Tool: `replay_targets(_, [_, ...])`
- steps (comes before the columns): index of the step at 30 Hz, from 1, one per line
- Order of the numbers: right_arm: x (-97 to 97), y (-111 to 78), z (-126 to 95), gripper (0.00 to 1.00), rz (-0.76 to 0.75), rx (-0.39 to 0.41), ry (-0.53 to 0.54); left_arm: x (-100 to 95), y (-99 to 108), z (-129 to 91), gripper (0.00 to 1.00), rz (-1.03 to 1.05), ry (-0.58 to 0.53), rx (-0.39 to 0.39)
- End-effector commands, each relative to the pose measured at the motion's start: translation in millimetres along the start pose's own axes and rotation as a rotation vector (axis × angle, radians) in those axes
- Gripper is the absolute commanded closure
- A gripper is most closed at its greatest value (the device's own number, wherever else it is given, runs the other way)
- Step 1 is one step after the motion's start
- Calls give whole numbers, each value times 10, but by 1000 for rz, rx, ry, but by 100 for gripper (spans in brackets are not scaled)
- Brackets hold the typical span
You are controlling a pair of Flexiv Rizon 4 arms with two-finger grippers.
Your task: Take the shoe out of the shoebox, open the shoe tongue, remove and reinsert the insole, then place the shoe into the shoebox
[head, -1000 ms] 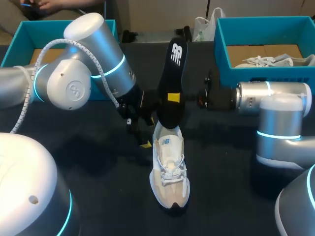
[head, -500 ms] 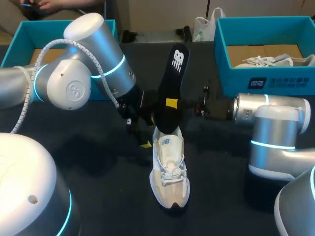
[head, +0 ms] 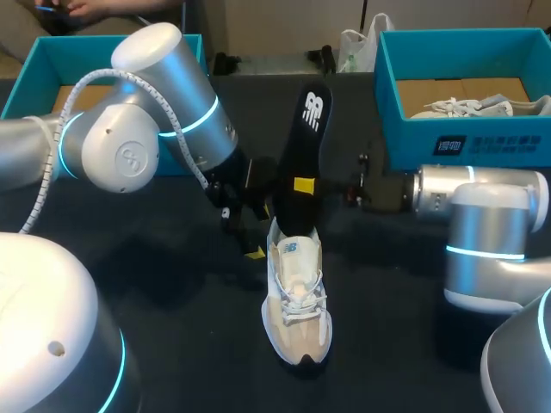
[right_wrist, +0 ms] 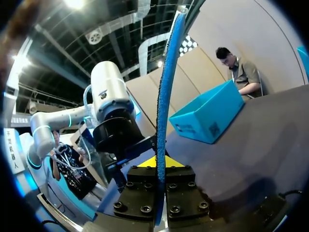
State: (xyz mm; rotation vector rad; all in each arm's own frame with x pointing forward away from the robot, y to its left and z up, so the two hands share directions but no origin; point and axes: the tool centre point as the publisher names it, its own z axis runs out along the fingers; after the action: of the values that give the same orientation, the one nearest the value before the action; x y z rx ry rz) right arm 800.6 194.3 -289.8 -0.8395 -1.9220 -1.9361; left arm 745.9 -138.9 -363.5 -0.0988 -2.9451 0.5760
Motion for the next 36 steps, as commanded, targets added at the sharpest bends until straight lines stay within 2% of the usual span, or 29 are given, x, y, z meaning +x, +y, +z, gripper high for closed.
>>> replay_targets(1, [-33, -13, -2, 100, 10, 25, 14, 5, 4, -3, 0, 0, -1, -2])
replay_targets(11, [-82, -169, 77, 100, 14, 66, 55, 5, 4, -3, 0, 0, -1, -2])
replay_targets(36, [25, -476, -13, 100, 7, 119, 71, 5, 4, -3, 0, 0, -1, -2])
